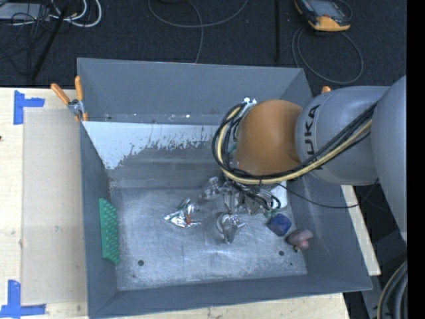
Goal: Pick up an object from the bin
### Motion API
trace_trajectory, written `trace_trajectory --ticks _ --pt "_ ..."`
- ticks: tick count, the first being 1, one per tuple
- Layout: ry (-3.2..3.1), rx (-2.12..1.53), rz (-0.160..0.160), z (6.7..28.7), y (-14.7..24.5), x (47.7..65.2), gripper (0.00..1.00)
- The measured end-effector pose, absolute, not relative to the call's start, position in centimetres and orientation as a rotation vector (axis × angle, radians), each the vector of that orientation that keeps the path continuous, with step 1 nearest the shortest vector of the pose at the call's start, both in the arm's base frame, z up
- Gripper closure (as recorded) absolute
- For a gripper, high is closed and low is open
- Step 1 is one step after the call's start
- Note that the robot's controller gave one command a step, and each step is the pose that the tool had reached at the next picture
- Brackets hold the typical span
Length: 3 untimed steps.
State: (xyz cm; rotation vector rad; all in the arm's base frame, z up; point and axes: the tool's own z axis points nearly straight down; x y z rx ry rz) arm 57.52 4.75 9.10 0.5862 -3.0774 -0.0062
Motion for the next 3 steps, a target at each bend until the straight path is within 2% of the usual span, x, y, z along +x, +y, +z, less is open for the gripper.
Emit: trace_trajectory --ticks 1,2,3 --pt "-3.083 0.62 -0.001 7.2 13.7 60.6 0.0" --pt "-3.091 0.613 -0.001 7.5 13.5 60.8 1.0" --pt "-3.087 0.641 -0.002 31.3 16.9 61.2 1.0"
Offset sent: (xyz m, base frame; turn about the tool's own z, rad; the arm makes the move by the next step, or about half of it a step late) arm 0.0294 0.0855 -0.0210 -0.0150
